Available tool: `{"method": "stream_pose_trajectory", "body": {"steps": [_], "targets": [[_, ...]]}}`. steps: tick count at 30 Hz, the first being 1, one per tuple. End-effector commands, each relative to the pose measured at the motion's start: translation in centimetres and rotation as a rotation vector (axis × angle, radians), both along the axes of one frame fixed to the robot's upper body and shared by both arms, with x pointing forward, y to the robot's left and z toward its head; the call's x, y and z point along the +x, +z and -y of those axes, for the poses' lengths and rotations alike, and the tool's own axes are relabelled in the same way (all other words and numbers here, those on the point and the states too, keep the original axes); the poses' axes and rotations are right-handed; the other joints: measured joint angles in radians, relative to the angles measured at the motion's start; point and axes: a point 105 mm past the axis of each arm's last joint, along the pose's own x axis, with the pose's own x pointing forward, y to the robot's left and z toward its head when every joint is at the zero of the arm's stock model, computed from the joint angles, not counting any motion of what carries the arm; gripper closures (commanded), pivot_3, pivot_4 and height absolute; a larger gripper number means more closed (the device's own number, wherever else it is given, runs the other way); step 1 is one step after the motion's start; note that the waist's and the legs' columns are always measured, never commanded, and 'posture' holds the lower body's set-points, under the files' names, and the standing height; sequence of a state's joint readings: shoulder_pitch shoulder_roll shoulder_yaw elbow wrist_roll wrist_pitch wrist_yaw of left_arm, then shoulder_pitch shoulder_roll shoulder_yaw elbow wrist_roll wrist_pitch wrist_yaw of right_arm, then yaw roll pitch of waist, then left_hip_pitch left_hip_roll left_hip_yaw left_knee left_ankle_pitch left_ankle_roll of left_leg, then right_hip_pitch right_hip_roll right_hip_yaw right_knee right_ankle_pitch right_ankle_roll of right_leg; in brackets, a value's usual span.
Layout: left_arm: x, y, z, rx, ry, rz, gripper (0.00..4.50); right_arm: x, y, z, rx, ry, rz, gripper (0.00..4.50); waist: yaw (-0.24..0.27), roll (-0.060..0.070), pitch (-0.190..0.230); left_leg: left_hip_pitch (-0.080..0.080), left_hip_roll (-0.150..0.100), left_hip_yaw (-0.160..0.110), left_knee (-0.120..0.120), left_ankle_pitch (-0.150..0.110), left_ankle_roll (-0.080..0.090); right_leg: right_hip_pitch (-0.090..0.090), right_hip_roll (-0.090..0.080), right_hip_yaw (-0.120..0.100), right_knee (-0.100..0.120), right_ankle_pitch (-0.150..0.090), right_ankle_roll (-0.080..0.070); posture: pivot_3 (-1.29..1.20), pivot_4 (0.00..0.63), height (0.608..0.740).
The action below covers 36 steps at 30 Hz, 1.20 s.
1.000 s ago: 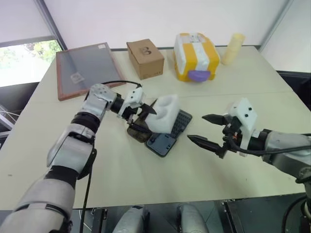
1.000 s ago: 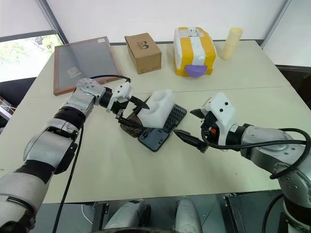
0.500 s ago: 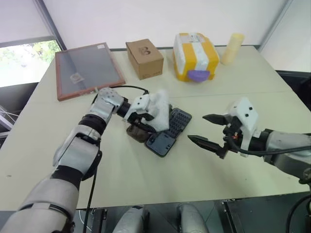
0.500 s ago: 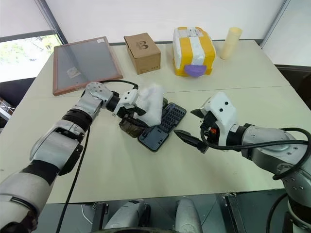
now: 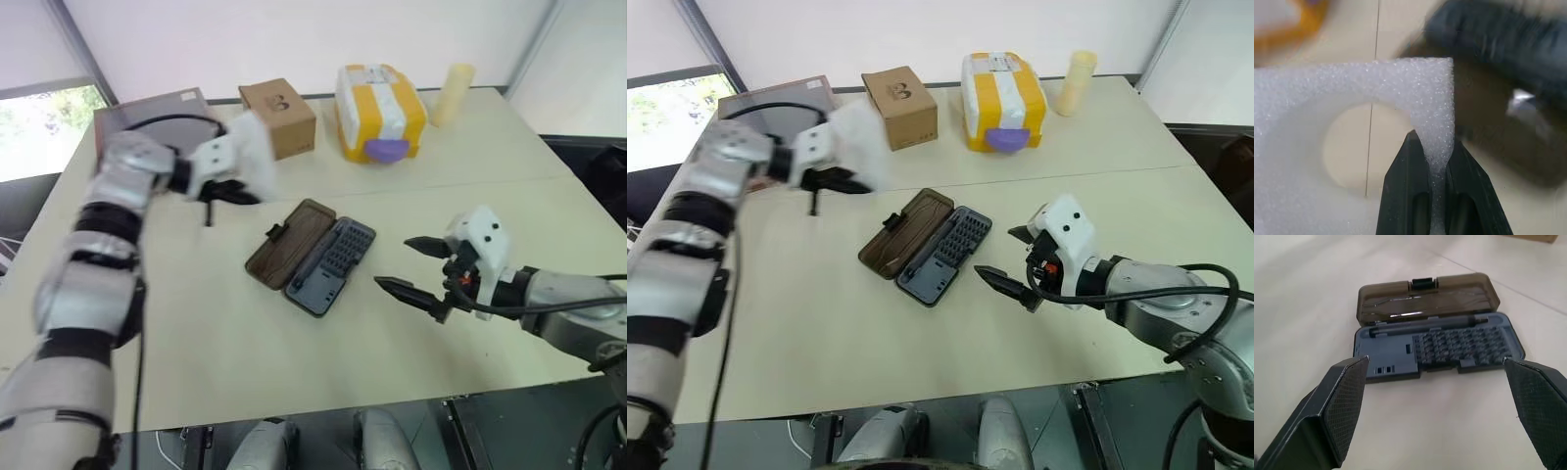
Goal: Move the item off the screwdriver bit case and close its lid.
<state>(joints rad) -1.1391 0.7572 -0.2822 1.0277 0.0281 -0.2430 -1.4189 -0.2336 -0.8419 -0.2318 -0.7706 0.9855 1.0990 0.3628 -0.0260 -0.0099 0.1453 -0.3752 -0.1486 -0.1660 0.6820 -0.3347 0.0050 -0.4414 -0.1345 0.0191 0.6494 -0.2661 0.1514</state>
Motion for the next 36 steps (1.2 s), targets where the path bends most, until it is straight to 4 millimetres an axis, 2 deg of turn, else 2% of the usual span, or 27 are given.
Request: {"method": "stream_pose_trajectory", "body": {"steps": [1, 8, 11, 13, 14, 18, 21, 24, 27, 30, 31, 34, 36], "targets": [[-1.7, -0.6, -1.8, 0.02, 0.03, -0.092, 4.49, 0.2, 0.1, -0.4, 0.019, 0.018, 0.027, 0.0, 0.006, 0.0, 0.0, -0.001, 0.0, -0.001, 0.001, 0.0, 0.0, 0.0, 0.0, 0.0, 0.0, 0.0, 0.0, 0.0, 0.15, 0.74], [-3.5, -1.9, -6.5, -0.009, 0.309, -0.121, 4.49, 0.6, -0.7, -0.9, 0.049, 0.031, 0.012, 0.0, 0.02, -0.001, 0.0, -0.005, -0.002, -0.005, 0.008, 0.0, 0.0, 0.002, 0.0, -0.001, 0.0, 0.0, 0.0, 0.0, 0.15, 0.74], [-3.7, -2.0, -7.1, -0.018, 0.362, -0.107, 3.46, 0.6, -0.8, -1.0, 0.051, 0.035, 0.008, 0.0, 0.015, -0.001, 0.0, -0.005, -0.002, -0.005, 0.007, 0.0, 0.0, 0.001, 0.0, -0.001, 0.0, 0.0, 0.0, 0.0, 0.15, 0.74], [-3.7, -2.0, -7.3, -0.018, 0.381, -0.096, 2.58, 0.8, -0.8, -1.0, 0.052, 0.036, 0.008, 0.0, 0.014, -0.001, 0.0, -0.005, -0.002, -0.005, 0.007, 0.0, 0.0, 0.001, 0.0, -0.002, 0.0, 0.0, 0.0, 0.0, 0.15, 0.74], [-3.8, -1.9, -7.4, -0.018, 0.388, -0.092, 1.95, 0.8, -0.8, -1.0, 0.052, 0.037, 0.009, 0.0, 0.014, -0.001, 0.0, -0.005, -0.002, -0.005, 0.007, 0.0, 0.0, 0.001, 0.0, -0.002, 0.0, 0.0, 0.0, 0.0, 0.15, 0.74], [-3.9, -1.3, -8.2, 0.006, 0.41, -0.073, 0.03, 1.0, -0.8, -0.9, 0.049, 0.041, 0.006, 0.0, 0.012, -0.001, 0.0, -0.005, -0.002, -0.004, 0.007, 0.0, 0.0, 0.001, 0.0, -0.002, 0.0, 0.0, 0.0, 0.0, 0.15, 0.74], [-3.9, -0.5, -9.2, 0.038, 0.437, -0.048, 0.03, 1.0, -0.9, -0.9, 0.048, 0.041, 0.004, 0.0, 0.012, -0.001, 0.0, -0.004, -0.002, -0.004, 0.006, 0.0, 0.0, 0.0, 0.0, -0.002, 0.0, 0.0, 0.0, 0.0, 0.15, 0.74], [-3.8, 1.3, -10.2, 0.064, 0.461, -0.001, 0.03, 0.9, -1.2, -0.9, 0.044, 0.038, -0.003, 0.0, 0.014, -0.001, 0.0, -0.005, -0.002, -0.004, 0.006, 0.0, 0.0, 0.0, 0.0, -0.002, 0.0, 0.0, 0.0, 0.0, 0.15, 0.74], [-3.4, 6.0, -8.1, -0.071, 0.395, 0.064, 0.03, 0.7, -1.4, -0.5, 0.036, 0.032, -0.017, 0.0, 0.021, -0.002, 0.0, -0.006, -0.002, -0.005, 0.007, 0.0, 0.0, 0.0, 0.0, -0.002, 0.0, 0.0, 0.0, 0.0, 0.15, 0.74], [-3.2, 9.3, -4.8, -0.217, 0.284, 0.075, 0.03, 0.7, -1.6, -0.2, 0.028, 0.023, -0.022, 0.0, 0.021, -0.002, 0.0, -0.011, -0.002, -0.007, 0.012, 0.0, 0.0, -0.001, 0.0, -0.004, 0.0, 0.0, 0.0, 0.0, 0.15, 0.74], [-3.1, 9.8, -3.8, -0.251, 0.261, 0.077, 0.03, 0.7, -1.5, 0.0, 0.025, 0.017, -0.019, 0.0, 0.019, -0.002, 0.0, -0.011, -0.003, -0.007, 0.014, 0.0, 0.001, 0.0, 0.0, -0.004, 0.0, 0.0, 0.0, 0.0, 0.15, 0.74], [-2.3, 9.3, 0.3, -0.331, 0.176, 0.059, 0.03, 1.3, -0.2, 0.6, 0.059, -0.015, 0.033, 0.0, 0.015, -0.001, 0.0, -0.011, -0.004, -0.006, 0.016, -0.001, 0.001, 0.001, -0.001, -0.004, 0.0, 0.0, 0.0, 0.0, 0.15, 0.74], [-1.0, 7.3, 3.1, -0.387, 0.199, 0.042, 0.03, 1.6, 1.2, 0.8, 0.077, -0.028, 0.084, 0.0, 0.016, -0.001, 0.0, -0.011, -0.004, -0.006, 0.017, -0.001, 0.001, 0.0, -0.001, -0.003, 0.0, 0.0, 0.0, 0.0, 0.15, 0.74]]}}
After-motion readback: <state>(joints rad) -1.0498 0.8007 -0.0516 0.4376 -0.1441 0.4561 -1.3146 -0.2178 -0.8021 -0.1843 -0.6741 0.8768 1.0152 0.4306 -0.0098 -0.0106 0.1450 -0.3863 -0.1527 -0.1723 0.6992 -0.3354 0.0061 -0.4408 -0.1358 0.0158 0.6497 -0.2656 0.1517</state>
